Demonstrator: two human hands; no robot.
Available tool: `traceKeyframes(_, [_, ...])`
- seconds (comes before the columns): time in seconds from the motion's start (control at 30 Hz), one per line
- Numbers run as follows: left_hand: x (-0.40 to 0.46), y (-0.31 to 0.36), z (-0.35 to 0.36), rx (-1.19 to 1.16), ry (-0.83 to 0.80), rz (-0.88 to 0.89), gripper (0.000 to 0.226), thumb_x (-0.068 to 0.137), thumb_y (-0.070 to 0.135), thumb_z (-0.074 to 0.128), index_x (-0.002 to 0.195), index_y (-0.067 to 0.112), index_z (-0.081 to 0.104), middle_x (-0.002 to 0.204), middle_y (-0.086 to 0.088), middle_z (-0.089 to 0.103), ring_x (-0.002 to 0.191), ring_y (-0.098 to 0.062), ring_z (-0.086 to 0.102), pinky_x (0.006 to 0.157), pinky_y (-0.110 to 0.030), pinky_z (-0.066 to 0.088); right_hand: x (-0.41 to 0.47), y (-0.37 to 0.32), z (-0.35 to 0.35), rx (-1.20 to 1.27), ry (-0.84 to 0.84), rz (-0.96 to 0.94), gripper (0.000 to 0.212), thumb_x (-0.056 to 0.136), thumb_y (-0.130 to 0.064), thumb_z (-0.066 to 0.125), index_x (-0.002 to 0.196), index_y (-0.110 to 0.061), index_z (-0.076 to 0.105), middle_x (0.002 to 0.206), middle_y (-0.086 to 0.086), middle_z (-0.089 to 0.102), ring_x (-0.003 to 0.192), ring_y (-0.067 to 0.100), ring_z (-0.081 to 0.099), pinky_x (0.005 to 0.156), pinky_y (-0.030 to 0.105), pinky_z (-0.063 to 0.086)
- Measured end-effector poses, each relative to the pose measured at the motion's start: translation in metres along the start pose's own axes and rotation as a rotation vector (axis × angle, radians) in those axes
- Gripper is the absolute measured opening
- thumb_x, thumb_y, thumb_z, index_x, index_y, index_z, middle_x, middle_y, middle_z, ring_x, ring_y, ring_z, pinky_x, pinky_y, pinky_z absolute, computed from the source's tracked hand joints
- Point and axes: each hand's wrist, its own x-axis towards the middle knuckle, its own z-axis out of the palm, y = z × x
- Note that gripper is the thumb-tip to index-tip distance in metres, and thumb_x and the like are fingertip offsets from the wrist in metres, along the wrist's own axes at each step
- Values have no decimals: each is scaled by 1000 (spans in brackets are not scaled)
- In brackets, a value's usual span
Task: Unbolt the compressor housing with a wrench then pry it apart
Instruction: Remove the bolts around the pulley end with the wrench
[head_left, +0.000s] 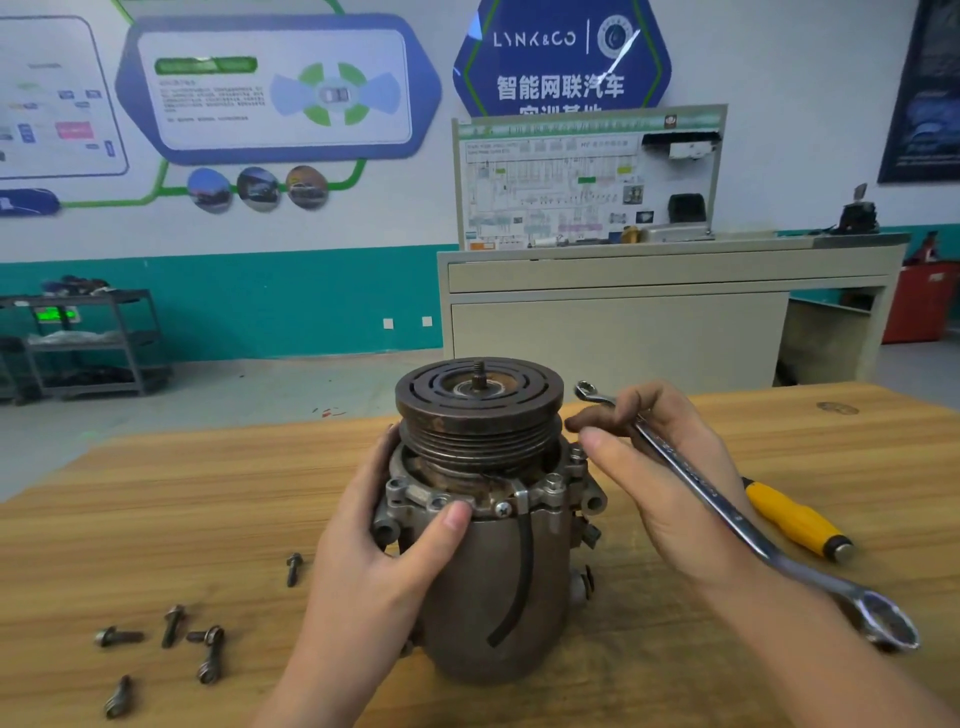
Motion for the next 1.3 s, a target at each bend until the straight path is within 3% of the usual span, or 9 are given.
traceKeyframes(0.07, [0,1,1,2,-2,-1,71,57,65,67,123,48,48,118,34,59,111,12,54,80,0,40,1,0,-1,-67,-4,9,28,69,-20,79,81,-24,54,83,-6,69,78,9,66,65,19,54])
traceKeyframes(0.23, [0,-1,0,15,7,9,66,60,62,66,122,49,48,118,36,58,113,12,53,81,1,39,2,3,0,89,-22,21,20,76,1,61,80,-16,52,79,0,71,82,12,67,68,17,50])
traceKeyframes(0.37, [-1,1,0,12,11,8,66,59,63,66,121,50,47,117,39,57,111,15,52,79,2,39,2,-3,-2,-27,-48,22,32,68,-20,81,84,-16,53,77,-9,69,69,3,65,59,14,51])
traceKeyframes(0.5, [-1,1,0,19,17,-7,65,58,65,65,118,54,46,114,43,55,110,18,51,76,4,37,5,0,-5,78,-35,43,28,81,16,57,79,-10,50,74,2,73,74,8,68,64,13,49])
traceKeyframes(0.63, [-1,2,1,25,17,-3,64,57,66,65,117,54,46,112,44,55,107,20,51,75,4,38,2,-1,-6,4,-50,51,32,68,-17,82,81,-15,52,77,-3,71,72,11,66,63,19,53])
traceKeyframes(0.9, [-1,0,1,46,28,4,64,59,64,64,119,51,47,116,43,54,110,18,50,78,4,37,2,-3,-4,-16,-26,69,33,68,-24,83,81,-20,53,82,-3,72,76,9,68,65,17,52])
traceKeyframes(1.03, [-1,-1,2,55,49,7,63,58,64,63,118,51,47,116,41,54,110,17,51,80,3,38,1,-3,-3,18,-53,60,19,76,-6,67,82,-15,51,83,-3,74,77,6,69,64,13,51])
traceKeyframes(1.17, [0,-3,2,63,40,17,64,59,62,64,120,48,48,120,35,57,112,13,52,84,-1,40,0,-7,-3,-36,-49,42,27,73,-25,78,82,-19,53,82,-4,71,76,6,67,64,15,51])
traceKeyframes(1.3, [0,-4,2,67,39,16,64,59,62,64,120,48,48,119,33,58,112,10,54,86,-3,41,0,-4,-1,-36,-84,60,34,77,4,69,77,-26,54,83,-4,72,71,3,66,60,15,51])
